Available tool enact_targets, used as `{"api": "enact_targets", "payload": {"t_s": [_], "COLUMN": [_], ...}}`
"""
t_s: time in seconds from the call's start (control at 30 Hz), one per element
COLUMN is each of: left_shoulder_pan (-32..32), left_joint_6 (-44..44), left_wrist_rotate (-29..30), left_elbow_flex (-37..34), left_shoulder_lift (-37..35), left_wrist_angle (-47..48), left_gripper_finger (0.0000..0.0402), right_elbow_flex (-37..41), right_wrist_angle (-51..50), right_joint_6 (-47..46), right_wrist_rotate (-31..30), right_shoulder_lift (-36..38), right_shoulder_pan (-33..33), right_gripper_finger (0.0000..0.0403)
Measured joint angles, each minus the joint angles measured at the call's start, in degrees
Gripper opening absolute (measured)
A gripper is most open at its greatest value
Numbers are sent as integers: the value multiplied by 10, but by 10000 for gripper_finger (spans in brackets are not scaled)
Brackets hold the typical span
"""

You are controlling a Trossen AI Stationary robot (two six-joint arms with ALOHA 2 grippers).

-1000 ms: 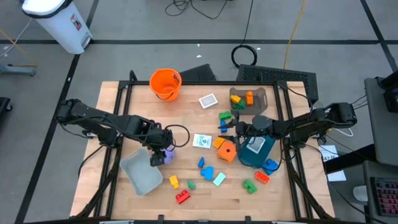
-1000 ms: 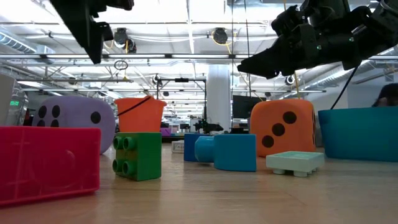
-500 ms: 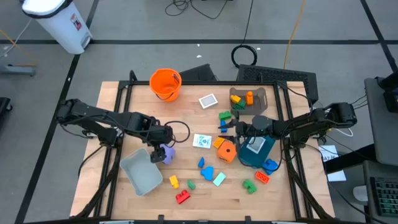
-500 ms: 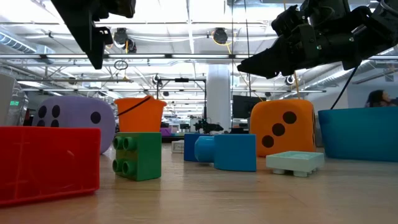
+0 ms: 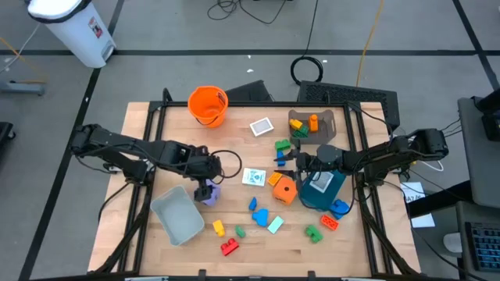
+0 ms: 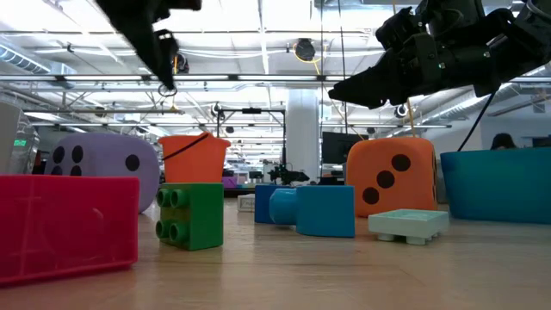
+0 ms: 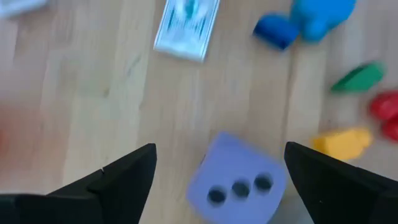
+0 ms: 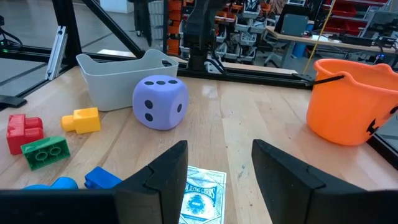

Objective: Pick & Place Toys
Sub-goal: Put the purple dice into the gray bin

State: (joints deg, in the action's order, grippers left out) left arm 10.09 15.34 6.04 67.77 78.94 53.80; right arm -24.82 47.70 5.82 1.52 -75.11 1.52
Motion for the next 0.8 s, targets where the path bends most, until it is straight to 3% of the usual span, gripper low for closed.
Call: {"api": "enact_targets", "payload": {"t_s": [0.27, 0.37, 0.67, 0.8], "left_shoulder_pan": [0, -3, 0, 3], "left_joint_6": [10, -9, -39, -51], "left_wrist_rotate": [-24, -45, -30, -30], "left_elbow_flex": [0, 0, -14, -32], "left_shoulder_lift": [0, 4, 10, 17], "left_wrist_angle": [-101, -83, 7, 11], "left_gripper_finger": [351, 351, 352, 371], "right_elbow_flex": [0, 0, 0, 0], "right_wrist_angle": [0, 0, -5, -9], "right_joint_6": [0, 0, 7, 9], "right_wrist_rotate": [0, 0, 0, 0], "right_shoulder_lift": [0, 0, 0, 0], "right_shoulder_pan": [0, 0, 0, 0], "right_gripper_finger": [171, 171, 171, 171]}}
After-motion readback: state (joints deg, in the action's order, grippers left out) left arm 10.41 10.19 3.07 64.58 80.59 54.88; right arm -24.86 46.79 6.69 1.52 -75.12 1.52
